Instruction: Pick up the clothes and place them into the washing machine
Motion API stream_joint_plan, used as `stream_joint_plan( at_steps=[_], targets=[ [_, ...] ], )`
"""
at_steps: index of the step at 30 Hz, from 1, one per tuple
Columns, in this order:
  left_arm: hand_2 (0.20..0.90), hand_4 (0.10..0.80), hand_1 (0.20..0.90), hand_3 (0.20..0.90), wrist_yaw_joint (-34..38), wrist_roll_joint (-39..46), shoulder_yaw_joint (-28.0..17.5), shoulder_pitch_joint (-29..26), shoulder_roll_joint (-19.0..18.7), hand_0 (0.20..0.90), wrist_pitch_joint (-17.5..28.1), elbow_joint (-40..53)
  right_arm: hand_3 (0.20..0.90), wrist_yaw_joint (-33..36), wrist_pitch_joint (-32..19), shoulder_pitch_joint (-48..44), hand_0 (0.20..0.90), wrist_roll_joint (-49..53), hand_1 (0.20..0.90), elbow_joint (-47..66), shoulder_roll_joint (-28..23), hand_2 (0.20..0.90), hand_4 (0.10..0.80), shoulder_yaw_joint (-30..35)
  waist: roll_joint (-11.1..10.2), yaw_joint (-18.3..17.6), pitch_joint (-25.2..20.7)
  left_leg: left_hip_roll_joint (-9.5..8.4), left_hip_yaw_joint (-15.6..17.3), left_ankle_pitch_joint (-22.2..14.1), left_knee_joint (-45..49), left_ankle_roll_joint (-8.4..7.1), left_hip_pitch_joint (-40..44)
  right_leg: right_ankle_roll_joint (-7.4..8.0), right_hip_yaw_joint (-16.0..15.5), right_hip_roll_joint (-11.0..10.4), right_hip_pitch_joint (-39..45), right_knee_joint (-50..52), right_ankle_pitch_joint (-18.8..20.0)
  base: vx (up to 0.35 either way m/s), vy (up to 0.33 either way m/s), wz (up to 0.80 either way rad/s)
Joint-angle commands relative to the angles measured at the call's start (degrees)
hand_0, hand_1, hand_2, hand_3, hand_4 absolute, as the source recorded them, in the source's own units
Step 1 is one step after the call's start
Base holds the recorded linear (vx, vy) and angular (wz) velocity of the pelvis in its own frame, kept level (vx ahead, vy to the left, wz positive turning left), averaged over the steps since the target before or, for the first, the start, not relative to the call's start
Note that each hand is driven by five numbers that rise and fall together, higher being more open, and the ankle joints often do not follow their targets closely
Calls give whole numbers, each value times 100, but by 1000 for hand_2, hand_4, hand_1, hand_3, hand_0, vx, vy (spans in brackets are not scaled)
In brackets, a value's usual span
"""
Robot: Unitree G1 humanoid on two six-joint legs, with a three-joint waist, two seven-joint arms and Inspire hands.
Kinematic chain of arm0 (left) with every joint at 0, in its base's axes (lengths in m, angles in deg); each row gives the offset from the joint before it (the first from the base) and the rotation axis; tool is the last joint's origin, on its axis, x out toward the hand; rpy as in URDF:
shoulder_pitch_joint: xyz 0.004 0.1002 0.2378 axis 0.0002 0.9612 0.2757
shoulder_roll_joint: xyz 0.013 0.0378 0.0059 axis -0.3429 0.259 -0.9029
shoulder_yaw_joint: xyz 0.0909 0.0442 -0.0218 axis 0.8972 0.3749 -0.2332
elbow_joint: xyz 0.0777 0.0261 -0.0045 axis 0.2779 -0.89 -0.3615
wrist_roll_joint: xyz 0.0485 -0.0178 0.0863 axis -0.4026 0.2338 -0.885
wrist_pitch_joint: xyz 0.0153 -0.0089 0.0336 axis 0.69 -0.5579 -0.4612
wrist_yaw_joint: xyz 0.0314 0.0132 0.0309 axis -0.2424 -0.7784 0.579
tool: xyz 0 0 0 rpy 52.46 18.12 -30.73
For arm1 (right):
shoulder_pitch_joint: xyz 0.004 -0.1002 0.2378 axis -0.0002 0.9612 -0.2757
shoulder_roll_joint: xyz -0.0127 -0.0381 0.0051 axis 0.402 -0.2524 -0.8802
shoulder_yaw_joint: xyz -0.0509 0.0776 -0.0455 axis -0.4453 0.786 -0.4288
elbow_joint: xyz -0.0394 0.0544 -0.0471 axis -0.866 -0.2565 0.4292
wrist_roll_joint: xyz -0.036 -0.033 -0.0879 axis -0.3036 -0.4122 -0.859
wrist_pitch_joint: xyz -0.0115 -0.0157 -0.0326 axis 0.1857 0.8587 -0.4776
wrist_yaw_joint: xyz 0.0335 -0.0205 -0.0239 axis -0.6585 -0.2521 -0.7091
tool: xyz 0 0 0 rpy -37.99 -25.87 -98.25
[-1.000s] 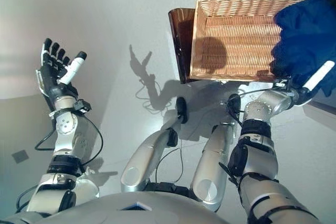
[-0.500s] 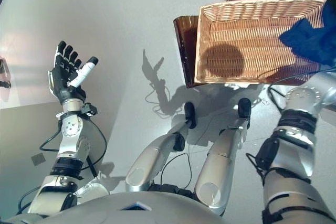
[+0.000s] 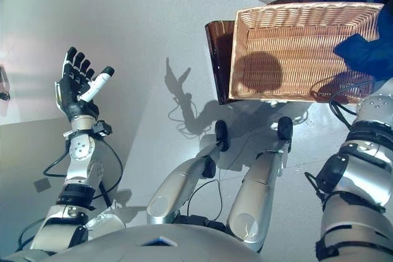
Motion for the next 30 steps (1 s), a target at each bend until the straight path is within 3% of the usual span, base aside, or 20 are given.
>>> stream_joint_plan(
  at_steps=[1, 5, 10, 19, 22, 25, 30],
  targets=[
    [900, 800, 900, 900, 128, 36, -435, 73, -517, 900, 586, 358, 200, -282, -563, -131, 200, -658, 200, 224, -1640, 200, 300, -452, -204, 22, -506, 515, -556, -485, 763, -830, -258, -476, -284, 370, 34, 11, -202, -108, -177, -10],
    [900, 800, 900, 900, 82, 102, -524, 92, -526, 900, 615, 493, 200, -257, -612, 218, 200, -543, 200, 242, -1455, 200, 300, -134, -270, -88, -442, 510, -669, -522, 863, -870, -345, -509, -459, 365, 51, 168, -264, -36, -67, 18],
    [900, 800, 900, 900, 108, 47, -669, 141, -601, 900, 656, 592, 200, -491, -611, 755, 200, -325, 200, 89, -1000, 200, 300, 184, -500, -117, -534, 465, -746, -528, 755, -837, -272, -505, -626, 315, 280, -8, -226, 39, 21, 17],
    [900, 800, 900, 900, -56, -53, -827, 170, -595, 900, 635, 711, 200, -869, -522, 1992, 200, 279, 200, -447, 13, 200, 300, 915, -1260, -108, -604, 472, -993, -583, 611, -791, 88, -474, -1018, 220, 1041, -485, -134, 62, -15, 12],
    [900, 800, 900, 900, -71, -74, -839, 215, -638, 900, 626, 714, 200, -967, -511, 2108, 200, 357, 200, -506, 66, 200, 300, 972, -1351, -91, -609, 473, -1035, -606, 624, -785, 134, -475, -1081, 220, 1145, -531, -131, 51, -7, 14],
    [900, 800, 900, 900, -143, -70, -925, 277, -641, 900, 602, 763, 200, -1104, -359, 2410, 200, 512, 200, -904, 324, 200, 300, 1078, -1668, -47, -618, 491, -1128, -675, 650, -763, 215, -453, -1248, 235, 1398, -702, -101, 66, -33, 9],
    [900, 800, 900, 900, -337, -125, -948, 360, -722, 900, 591, 1027, 200, -1253, -218, 2640, 200, 628, 200, -1241, 580, 200, 300, 1088, -1967, 8, -597, 522, -1271, -712, 686, -764, 209, -454, -1424, 261, 1591, -848, -98, 40, -31, 11]
  ],
)
